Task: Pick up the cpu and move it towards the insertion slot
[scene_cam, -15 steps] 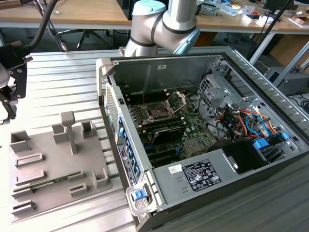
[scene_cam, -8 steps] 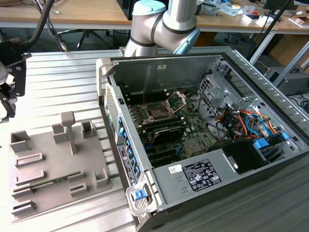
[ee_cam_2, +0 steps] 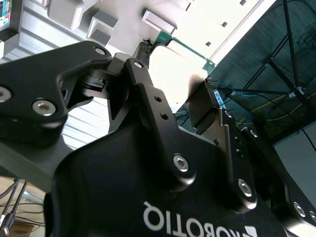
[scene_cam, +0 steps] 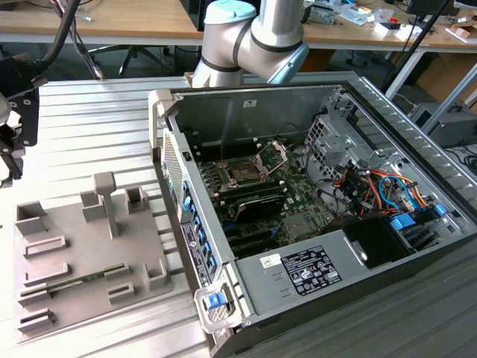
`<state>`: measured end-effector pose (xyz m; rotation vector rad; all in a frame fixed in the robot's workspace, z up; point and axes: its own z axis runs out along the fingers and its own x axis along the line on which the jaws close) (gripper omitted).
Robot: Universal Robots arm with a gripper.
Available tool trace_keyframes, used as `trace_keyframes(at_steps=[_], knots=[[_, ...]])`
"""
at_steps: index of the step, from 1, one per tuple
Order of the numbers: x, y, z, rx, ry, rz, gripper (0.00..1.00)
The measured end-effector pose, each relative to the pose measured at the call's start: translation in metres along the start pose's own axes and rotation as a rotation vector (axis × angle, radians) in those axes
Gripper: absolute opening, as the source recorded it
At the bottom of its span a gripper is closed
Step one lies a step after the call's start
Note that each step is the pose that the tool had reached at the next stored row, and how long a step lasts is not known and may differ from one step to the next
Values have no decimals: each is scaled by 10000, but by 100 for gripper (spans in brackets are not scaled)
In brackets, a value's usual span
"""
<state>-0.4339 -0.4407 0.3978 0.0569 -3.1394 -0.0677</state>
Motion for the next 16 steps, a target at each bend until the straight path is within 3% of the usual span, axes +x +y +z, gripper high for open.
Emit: trace_keyframes(at_steps=[16], knots=[[-70, -3, 0, 0, 0, 0, 55]])
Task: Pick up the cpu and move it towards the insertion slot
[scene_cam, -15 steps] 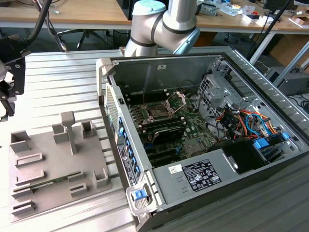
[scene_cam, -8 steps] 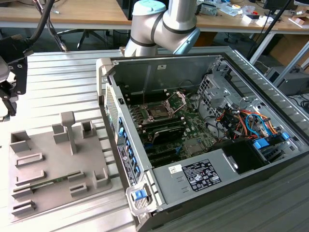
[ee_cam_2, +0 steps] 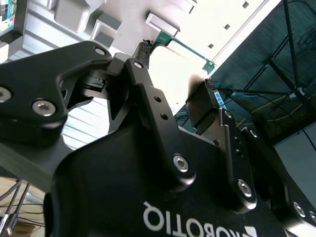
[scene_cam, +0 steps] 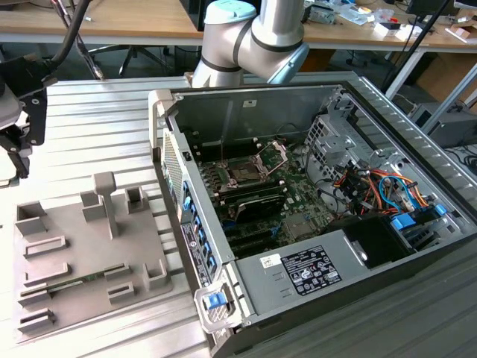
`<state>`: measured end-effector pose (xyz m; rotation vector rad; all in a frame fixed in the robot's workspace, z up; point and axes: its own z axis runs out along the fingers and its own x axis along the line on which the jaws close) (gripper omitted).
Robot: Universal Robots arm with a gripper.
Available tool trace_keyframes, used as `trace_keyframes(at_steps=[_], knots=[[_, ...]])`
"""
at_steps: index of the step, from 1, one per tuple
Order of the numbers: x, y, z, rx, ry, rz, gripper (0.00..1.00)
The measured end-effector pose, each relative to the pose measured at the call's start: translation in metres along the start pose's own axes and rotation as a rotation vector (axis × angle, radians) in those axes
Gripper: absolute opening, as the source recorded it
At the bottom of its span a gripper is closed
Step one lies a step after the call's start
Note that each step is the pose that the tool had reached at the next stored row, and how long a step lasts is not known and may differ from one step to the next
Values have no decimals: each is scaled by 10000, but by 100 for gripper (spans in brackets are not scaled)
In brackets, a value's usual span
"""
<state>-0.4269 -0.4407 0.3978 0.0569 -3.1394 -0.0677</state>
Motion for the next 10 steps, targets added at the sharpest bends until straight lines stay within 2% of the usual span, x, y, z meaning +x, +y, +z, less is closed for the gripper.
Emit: trace_keyframes(at_steps=[10], knots=[[-58, -2, 0, 0, 0, 0, 55]])
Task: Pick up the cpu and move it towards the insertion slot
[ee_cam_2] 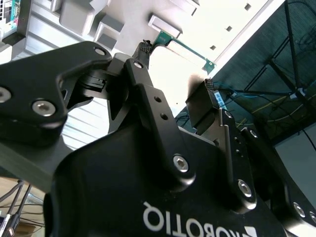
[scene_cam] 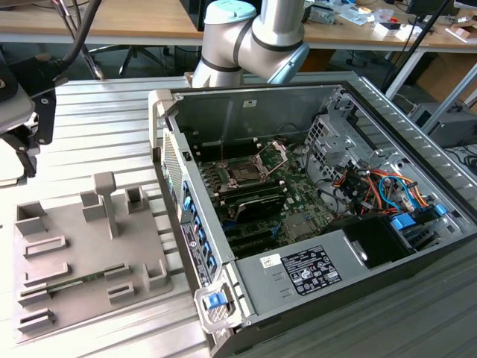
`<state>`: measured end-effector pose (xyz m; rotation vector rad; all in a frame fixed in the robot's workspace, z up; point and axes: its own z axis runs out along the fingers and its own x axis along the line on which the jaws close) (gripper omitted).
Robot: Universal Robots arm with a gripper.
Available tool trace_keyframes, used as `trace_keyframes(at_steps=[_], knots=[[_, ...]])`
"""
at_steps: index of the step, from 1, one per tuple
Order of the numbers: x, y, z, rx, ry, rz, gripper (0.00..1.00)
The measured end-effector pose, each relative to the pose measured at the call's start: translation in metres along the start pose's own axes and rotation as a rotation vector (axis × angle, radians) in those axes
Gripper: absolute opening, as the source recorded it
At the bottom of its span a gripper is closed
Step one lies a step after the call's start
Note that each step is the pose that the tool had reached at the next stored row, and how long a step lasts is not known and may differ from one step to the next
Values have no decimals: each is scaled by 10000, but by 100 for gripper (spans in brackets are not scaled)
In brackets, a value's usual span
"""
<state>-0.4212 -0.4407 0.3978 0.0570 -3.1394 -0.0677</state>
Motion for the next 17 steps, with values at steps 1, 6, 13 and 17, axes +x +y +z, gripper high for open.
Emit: trace_keyframes(at_steps=[1, 6, 13, 17], knots=[[-9, 0, 0, 1, 0, 1, 55], [-57, -2, 0, 0, -1, 0, 55], [-135, -5, 0, 0, 0, 0, 55], [-178, -7, 0, 0, 0, 0, 55]])
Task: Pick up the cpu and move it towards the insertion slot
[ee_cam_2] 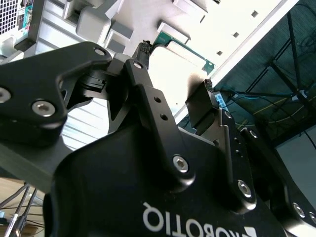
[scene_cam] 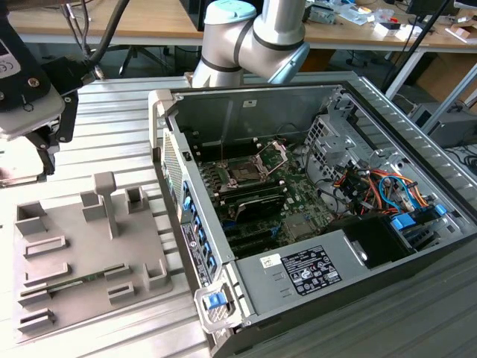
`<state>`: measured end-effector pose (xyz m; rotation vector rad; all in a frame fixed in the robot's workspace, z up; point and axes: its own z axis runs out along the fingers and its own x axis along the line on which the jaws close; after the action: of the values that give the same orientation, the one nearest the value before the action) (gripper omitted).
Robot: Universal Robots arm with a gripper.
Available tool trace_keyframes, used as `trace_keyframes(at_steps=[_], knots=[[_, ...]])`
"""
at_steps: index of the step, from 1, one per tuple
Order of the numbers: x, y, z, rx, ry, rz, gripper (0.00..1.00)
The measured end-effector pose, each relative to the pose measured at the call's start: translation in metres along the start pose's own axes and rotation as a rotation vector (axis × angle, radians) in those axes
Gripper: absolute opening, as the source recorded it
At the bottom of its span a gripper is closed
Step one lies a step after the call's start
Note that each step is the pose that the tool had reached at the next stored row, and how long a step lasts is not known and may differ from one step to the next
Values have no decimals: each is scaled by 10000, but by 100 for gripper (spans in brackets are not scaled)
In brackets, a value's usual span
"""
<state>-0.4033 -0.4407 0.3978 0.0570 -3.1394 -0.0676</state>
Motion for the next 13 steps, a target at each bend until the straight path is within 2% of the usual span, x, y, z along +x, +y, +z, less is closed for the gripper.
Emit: trace_keyframes(at_steps=[13], knots=[[-104, -3, 0, 0, 1, 0, 55]])
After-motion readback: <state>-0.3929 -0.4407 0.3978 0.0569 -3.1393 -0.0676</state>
